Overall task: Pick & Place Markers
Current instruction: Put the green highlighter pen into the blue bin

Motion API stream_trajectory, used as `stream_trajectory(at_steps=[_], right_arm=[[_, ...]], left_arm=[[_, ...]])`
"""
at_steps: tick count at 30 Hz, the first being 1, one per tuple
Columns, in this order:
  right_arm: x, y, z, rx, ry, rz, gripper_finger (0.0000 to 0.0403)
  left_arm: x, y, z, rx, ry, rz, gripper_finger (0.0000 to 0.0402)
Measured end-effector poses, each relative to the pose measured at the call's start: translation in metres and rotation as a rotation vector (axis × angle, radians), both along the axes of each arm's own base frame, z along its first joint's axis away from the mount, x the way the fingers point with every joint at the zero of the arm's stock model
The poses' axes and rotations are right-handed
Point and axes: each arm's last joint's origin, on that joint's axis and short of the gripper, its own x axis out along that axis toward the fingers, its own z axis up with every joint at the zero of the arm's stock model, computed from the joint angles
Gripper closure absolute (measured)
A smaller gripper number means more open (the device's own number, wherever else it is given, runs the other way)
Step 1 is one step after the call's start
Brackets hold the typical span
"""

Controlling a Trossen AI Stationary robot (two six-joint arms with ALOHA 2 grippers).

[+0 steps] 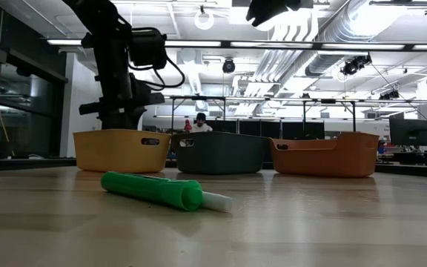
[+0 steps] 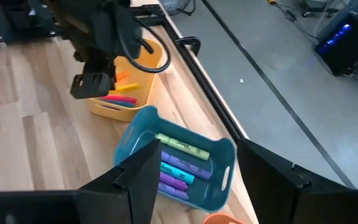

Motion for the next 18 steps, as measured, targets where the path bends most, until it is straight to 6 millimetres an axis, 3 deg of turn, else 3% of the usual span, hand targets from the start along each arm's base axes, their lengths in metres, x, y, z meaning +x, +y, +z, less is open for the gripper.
stream_trajectory(at_steps=[3,9,18], right_arm=[[0.0,0.001,0.0,0.01,0.004,0.028,0.0205],[0.004,0.002,-0.004,0.05,0.012,0.066,0.0206],[0.002,0.006,-0.007,0.147,0.019,0.081,0.0205]], left_arm=[[-0.002,-0.001,0.009,0.007,-0.024,-0.007,0.0311],[0.001,-0.013,0.05,0.155,-0.143,-0.077,0.031],[-0.014,-0.074,0.094,0.369,-0.3,-0.263,0.031]])
